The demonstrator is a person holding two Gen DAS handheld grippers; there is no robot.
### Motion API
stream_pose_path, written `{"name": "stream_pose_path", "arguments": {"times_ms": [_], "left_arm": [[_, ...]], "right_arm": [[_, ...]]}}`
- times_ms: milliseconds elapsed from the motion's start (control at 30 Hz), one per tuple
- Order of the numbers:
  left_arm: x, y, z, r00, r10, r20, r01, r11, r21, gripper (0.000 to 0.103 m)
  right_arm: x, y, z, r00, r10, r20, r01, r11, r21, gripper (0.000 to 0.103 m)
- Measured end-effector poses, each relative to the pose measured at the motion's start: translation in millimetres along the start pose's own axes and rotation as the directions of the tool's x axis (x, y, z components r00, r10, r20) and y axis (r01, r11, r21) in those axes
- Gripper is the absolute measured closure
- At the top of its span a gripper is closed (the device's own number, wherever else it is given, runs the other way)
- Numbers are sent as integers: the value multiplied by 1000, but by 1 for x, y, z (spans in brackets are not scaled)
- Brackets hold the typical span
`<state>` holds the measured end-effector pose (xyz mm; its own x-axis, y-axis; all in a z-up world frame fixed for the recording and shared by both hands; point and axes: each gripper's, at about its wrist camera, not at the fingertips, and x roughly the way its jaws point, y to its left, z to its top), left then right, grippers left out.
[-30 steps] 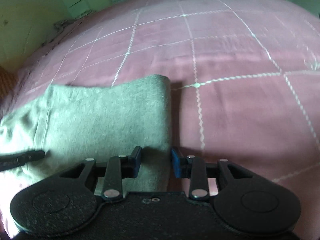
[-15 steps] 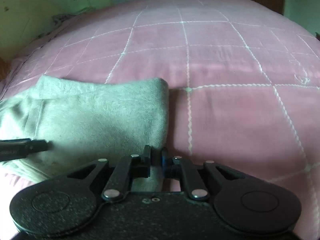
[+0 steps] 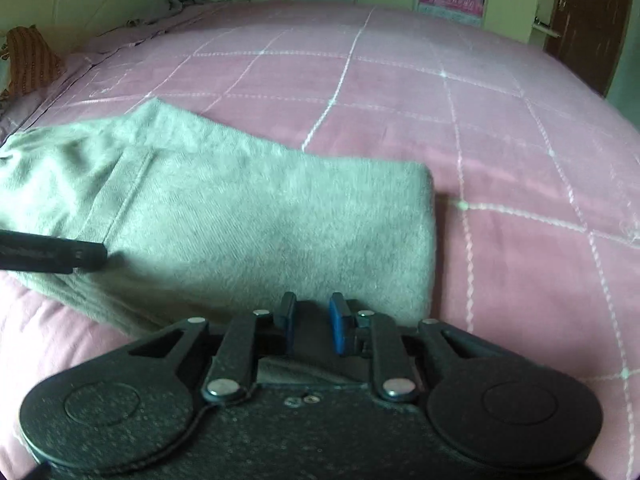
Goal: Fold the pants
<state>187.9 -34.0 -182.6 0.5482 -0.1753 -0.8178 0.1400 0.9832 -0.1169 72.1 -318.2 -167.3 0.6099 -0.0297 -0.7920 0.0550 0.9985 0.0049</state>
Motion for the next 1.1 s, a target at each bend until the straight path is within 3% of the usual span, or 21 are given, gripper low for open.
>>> {"name": "stream_pose_path", "arguments": {"times_ms": [67, 167, 233, 300, 367, 433, 533, 800, 1100], "left_arm": [[-4, 4, -8, 1000, 10, 12, -10, 1000, -7, 34], [7, 4, -15, 999, 38, -1, -38, 999, 34, 33], [4, 2, -12, 999, 47, -8, -47, 998, 41, 33], [-5, 9, -7, 1000, 10, -9, -10, 1000, -19, 33], [-12, 19, -5, 1000, 2, -12, -2, 999, -54, 33], [-20, 34, -7, 1000, 14, 2, -14, 997, -76, 33], [-26, 61, -8, 999, 40, 1, -39, 990, -133, 33], [-26, 118, -8, 998, 65, -27, -69, 964, -256, 33], [-22, 176, -2, 990, 137, -35, -140, 915, -378, 33]], "right_arm": [[-13, 2, 5, 998, 54, 45, -56, 998, 28, 85], [-20, 17, 5, 996, 43, 84, -43, 999, 1, 84], [-2, 26, 1, 1000, 24, 6, -24, 1000, -16, 84], [6, 34, -3, 1000, -7, -11, 7, 998, -58, 82], [-2, 34, 1, 1000, 15, -1, -15, 1000, -24, 83], [-13, 32, 3, 998, 57, 35, -58, 998, 27, 83], [-21, 41, 4, 997, 56, 56, -56, 998, -5, 81], [-15, 67, 4, 994, 99, 43, -99, 995, 1, 80], [-8, 88, 15, 993, 117, 35, -116, 993, -22, 78]]}}
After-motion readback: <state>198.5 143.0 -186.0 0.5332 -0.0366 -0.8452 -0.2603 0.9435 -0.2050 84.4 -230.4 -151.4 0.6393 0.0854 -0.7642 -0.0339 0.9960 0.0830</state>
